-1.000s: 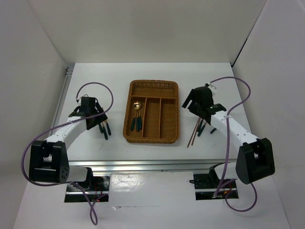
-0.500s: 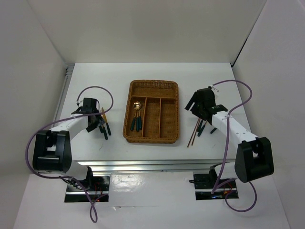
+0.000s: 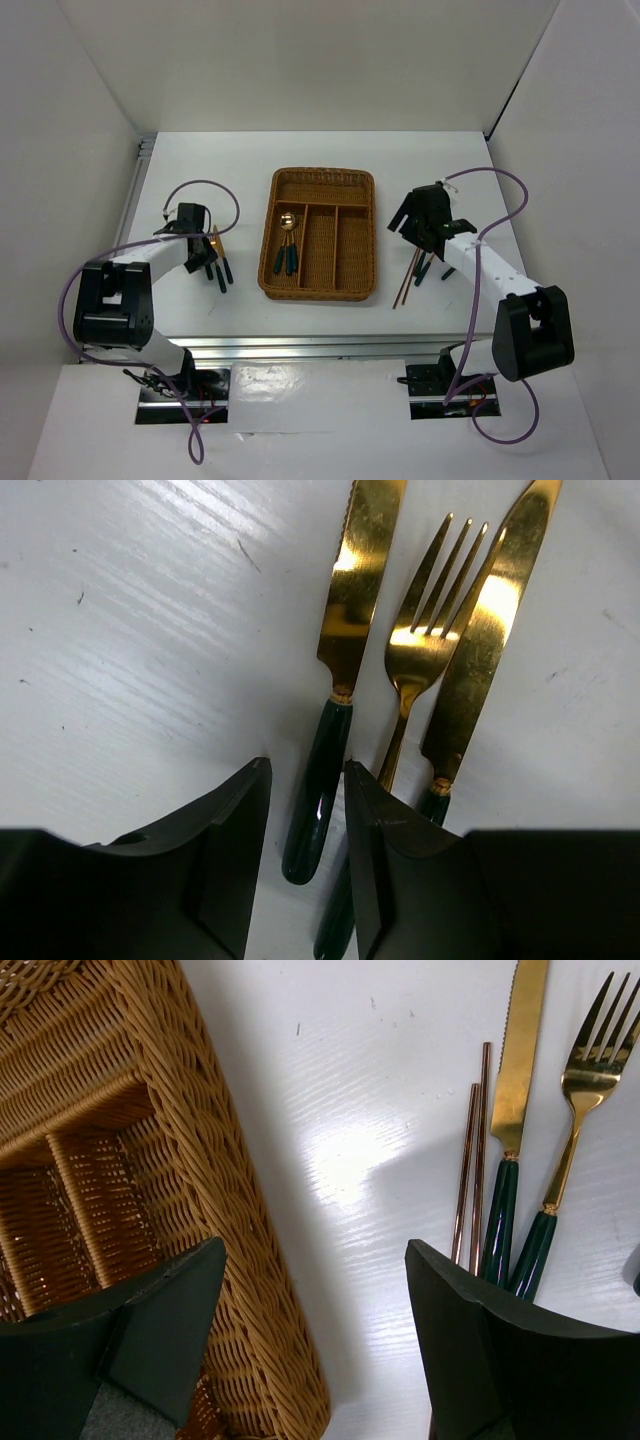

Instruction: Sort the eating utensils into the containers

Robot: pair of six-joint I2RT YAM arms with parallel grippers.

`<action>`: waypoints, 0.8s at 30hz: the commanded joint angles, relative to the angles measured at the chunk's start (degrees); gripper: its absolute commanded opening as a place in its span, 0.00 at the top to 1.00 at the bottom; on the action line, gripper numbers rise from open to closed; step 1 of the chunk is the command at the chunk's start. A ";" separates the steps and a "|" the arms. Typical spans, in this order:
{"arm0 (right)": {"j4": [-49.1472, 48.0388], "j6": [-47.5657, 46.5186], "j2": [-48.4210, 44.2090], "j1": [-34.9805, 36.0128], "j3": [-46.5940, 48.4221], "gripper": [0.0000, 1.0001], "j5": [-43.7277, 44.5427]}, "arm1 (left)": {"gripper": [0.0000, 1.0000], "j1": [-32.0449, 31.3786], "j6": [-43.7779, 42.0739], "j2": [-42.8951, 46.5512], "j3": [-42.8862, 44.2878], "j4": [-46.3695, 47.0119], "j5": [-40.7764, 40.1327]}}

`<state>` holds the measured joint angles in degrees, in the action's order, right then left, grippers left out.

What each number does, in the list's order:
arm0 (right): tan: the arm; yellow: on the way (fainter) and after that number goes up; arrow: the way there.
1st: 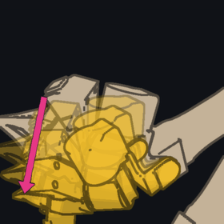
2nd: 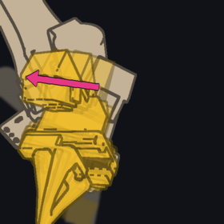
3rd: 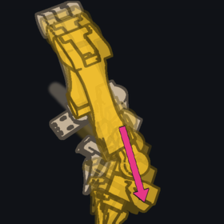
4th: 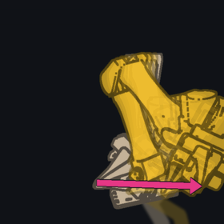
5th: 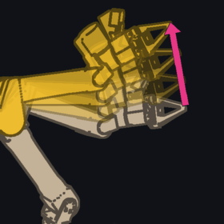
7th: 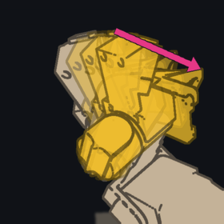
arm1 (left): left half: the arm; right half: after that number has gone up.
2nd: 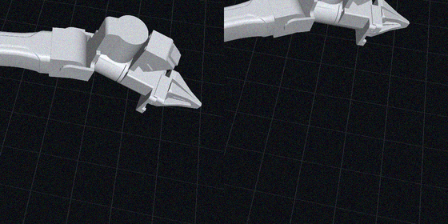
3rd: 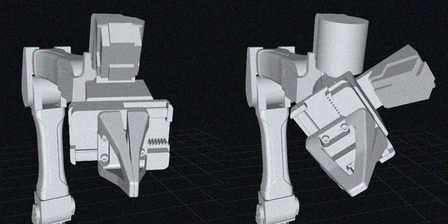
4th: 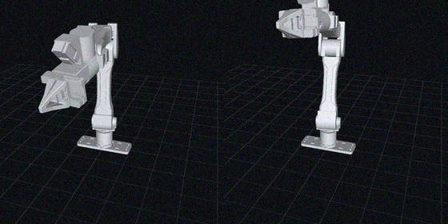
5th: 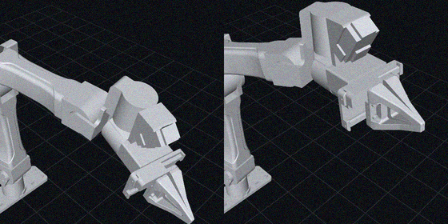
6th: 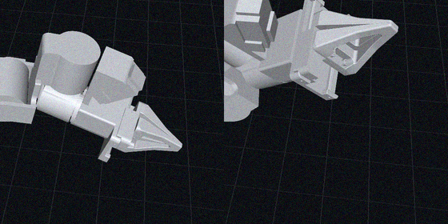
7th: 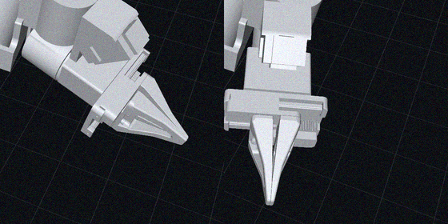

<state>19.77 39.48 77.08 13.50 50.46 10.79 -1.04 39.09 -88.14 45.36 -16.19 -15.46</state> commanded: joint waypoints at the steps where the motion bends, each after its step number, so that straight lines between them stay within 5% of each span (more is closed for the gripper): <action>1: -1.22 -0.55 0.44 0.13 1.93 0.20 1.25 | 0.53 0.25 -0.33 -3.17 0.78 -0.16 0.87; 13: -1.22 -0.55 -0.61 0.13 1.40 0.20 1.78 | 0.77 0.25 -0.25 -4.32 2.44 -1.83 0.88; 24: -2.27 -1.08 -0.61 -0.40 1.40 0.20 2.31 | 0.82 -0.28 1.87 5.25 2.97 -3.67 2.45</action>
<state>19.73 39.07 77.32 13.47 50.46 11.46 -1.06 39.51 -87.79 47.48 -18.50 -14.55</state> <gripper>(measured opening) 0.801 0.304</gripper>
